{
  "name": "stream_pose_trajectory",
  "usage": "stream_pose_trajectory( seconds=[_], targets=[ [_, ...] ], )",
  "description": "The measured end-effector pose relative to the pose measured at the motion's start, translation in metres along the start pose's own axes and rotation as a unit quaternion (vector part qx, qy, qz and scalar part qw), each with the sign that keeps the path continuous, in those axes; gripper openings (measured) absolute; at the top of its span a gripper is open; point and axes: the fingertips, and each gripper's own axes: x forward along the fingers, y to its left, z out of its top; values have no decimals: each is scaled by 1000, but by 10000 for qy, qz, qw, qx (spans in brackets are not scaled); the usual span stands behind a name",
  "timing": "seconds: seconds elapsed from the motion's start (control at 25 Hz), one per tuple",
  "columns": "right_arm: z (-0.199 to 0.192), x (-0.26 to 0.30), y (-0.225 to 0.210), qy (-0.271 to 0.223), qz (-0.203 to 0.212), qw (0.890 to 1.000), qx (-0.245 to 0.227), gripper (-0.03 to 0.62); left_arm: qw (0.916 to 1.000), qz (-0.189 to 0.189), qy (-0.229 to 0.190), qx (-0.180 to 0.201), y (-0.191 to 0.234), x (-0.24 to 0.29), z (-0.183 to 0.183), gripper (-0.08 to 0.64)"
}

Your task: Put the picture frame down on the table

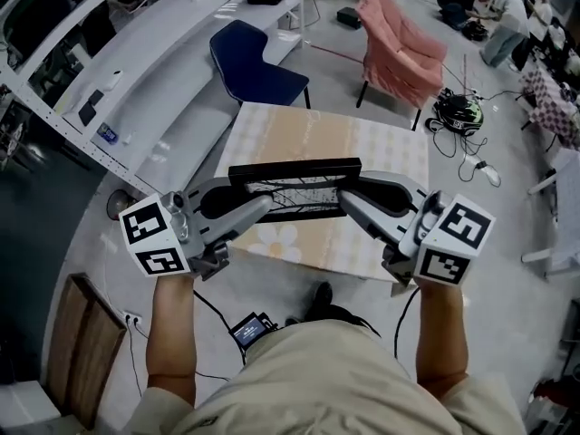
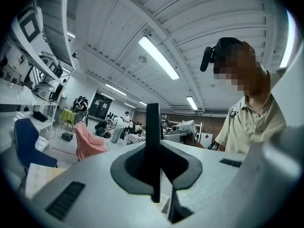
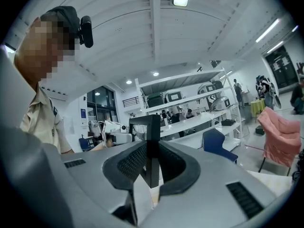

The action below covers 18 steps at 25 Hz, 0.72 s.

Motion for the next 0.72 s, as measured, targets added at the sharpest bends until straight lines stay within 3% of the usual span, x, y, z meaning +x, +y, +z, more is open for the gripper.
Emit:
stream_pose_trajectory(
  seconds=[0.24,0.72],
  targets=[
    [6,27,-44,31,222,9997,95,71,9997,240,56,-38,49,9,8,41],
    [-3,59,-111,75,-160,9989,430,71,9992,13,245,-317,125,31,0,41]
  ],
)
